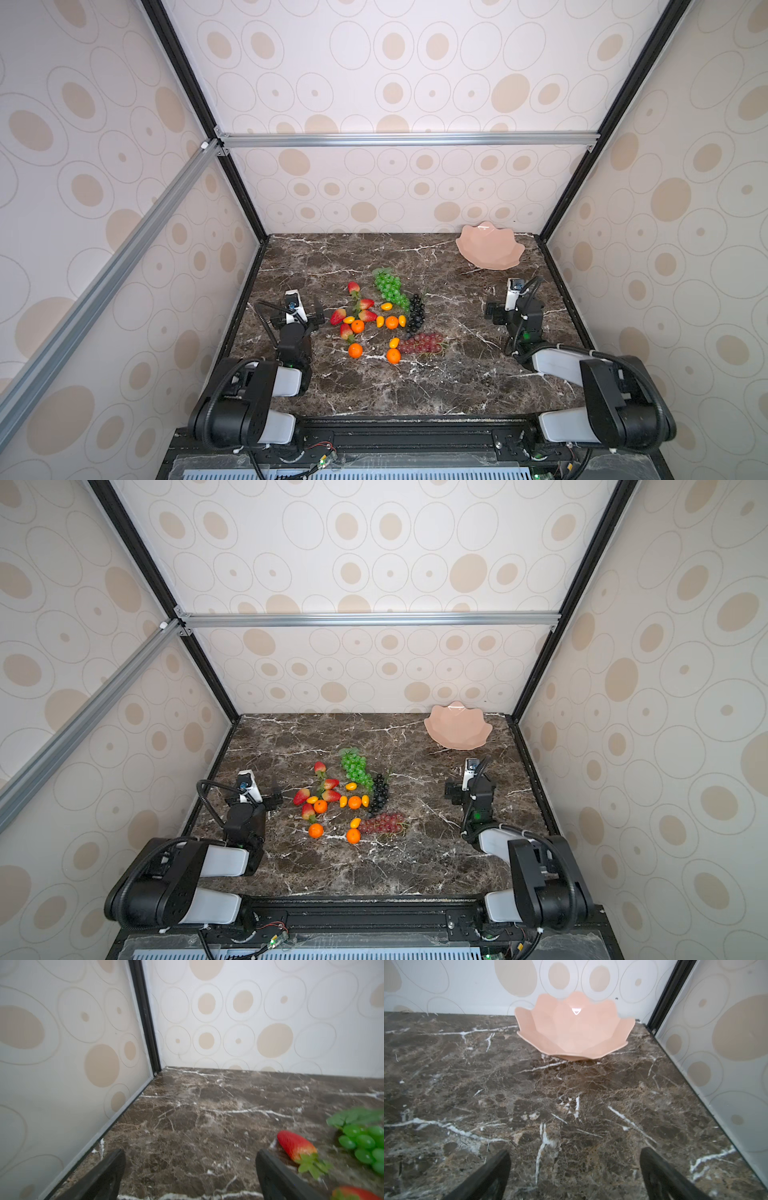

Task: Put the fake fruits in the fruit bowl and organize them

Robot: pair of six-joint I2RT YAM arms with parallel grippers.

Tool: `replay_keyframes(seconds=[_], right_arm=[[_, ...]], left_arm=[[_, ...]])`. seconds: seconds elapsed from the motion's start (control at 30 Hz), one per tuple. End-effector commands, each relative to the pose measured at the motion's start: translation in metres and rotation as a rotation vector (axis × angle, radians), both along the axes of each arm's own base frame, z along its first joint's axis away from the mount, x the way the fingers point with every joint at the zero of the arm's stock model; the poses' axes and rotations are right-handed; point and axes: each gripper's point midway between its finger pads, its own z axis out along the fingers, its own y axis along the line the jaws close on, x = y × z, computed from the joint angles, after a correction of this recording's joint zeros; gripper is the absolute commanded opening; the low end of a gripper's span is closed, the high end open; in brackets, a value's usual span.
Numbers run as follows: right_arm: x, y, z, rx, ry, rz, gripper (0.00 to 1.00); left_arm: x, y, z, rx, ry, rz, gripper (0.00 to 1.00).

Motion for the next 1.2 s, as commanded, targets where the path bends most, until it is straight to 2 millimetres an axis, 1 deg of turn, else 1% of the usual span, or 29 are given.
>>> replay_keyframes(seconds=[0.0, 0.13, 0.23, 0.37, 0.4, 0.47, 0.5, 0.6, 0.7, 0.8, 0.83, 0.87, 1.0, 1.03, 1.07, 1.17], right_arm=[[-0.008, -0.009, 0.016, 0.036, 0.024, -0.068, 1.0], [-0.016, -0.012, 0.023, 0.165, 0.072, -0.147, 1.0], [-0.024, -0.013, 0.027, 0.234, 0.126, -0.19, 1.0], [-0.033, -0.015, 0.033, 0.299, 0.169, -0.247, 1.0], [-0.034, -0.014, 0.036, 0.309, 0.175, -0.249, 1.0], [-0.039, -0.018, 0.036, 0.332, 0.205, -0.29, 1.0], [-0.04, -0.016, 0.037, 0.338, 0.228, -0.283, 1.0], [-0.039, -0.002, 0.037, 0.355, 0.307, -0.218, 1.0], [-0.032, 0.021, 0.034, 0.375, 0.372, -0.089, 1.0], [-0.026, 0.03, 0.032, 0.383, 0.439, -0.058, 1.0], [-0.023, 0.032, 0.032, 0.381, 0.46, -0.047, 1.0], [-0.019, 0.035, 0.031, 0.38, 0.477, -0.033, 0.99], [-0.001, 0.048, 0.025, 0.345, 0.571, 0.036, 0.92], [0.004, 0.052, 0.022, 0.331, 0.6, 0.06, 0.89], [0.008, 0.055, 0.021, 0.321, 0.618, 0.072, 0.87], [0.021, 0.064, 0.018, 0.263, 0.653, 0.104, 0.84]], left_arm=[[-0.003, 0.036, -0.004, -0.084, 0.092, 0.265, 0.98], [0.006, 0.035, 0.0, -0.129, 0.165, 0.291, 0.98], [0.005, 0.036, 0.008, -0.225, 0.163, 0.322, 0.98], [0.009, 0.022, 0.013, -0.364, 0.173, 0.266, 0.98], [0.007, 0.018, 0.008, -0.395, 0.205, 0.25, 0.98], [0.005, 0.008, 0.003, -0.452, 0.225, 0.207, 0.98], [0.005, 0.002, 0.0, -0.478, 0.237, 0.173, 0.98], [0.004, -0.018, 0.004, -0.525, 0.239, 0.057, 0.98], [0.005, -0.045, 0.016, -0.531, 0.23, -0.072, 0.98], [0.009, -0.08, 0.036, -0.509, 0.205, -0.221, 0.98], [0.008, -0.093, 0.039, -0.495, 0.208, -0.266, 0.98], [0.01, -0.107, 0.049, -0.482, 0.178, -0.326, 0.98], [0.01, -0.164, 0.068, -0.462, 0.155, -0.527, 0.98], [0.009, -0.178, 0.072, -0.455, 0.156, -0.568, 0.98], [0.009, -0.188, 0.075, -0.449, 0.157, -0.59, 0.98], [0.006, -0.226, 0.084, -0.429, 0.167, -0.697, 0.98]])
